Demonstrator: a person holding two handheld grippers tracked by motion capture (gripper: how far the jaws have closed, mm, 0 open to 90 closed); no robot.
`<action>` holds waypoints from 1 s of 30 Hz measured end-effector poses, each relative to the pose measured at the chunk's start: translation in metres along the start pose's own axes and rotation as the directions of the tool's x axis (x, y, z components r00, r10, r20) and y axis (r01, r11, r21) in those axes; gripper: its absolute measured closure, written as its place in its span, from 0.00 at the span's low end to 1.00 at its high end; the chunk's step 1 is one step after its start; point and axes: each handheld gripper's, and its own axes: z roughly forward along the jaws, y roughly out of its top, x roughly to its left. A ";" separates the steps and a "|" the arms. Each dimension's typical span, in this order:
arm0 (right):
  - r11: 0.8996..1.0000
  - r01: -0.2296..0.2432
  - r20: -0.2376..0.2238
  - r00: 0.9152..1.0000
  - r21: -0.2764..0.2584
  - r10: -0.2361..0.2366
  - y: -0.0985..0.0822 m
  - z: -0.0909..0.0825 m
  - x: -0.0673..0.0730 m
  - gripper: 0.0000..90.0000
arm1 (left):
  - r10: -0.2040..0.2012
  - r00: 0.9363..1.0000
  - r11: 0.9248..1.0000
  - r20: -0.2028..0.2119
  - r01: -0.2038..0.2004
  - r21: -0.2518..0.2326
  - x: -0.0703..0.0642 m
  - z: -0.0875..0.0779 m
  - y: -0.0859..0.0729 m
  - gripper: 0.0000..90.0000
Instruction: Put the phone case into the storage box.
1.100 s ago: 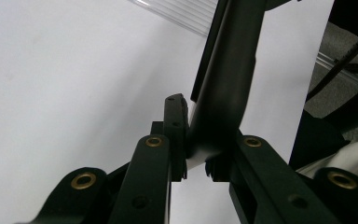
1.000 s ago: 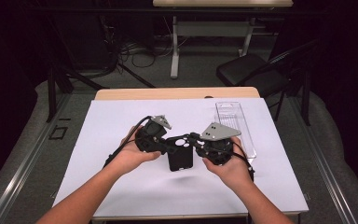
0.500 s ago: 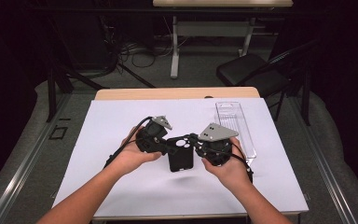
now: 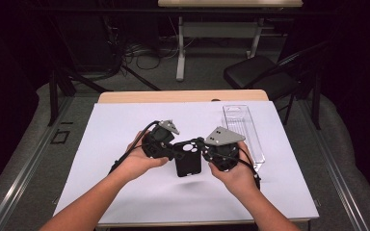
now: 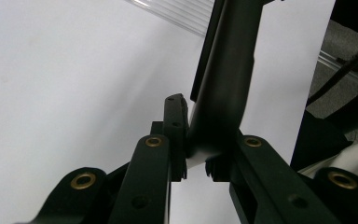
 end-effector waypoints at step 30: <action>0.998 -0.028 0.041 0.999 -0.049 0.030 -0.001 0.003 -0.004 0.93 | -0.047 0.999 0.996 0.004 0.048 -0.081 0.000 -0.004 -0.005 0.75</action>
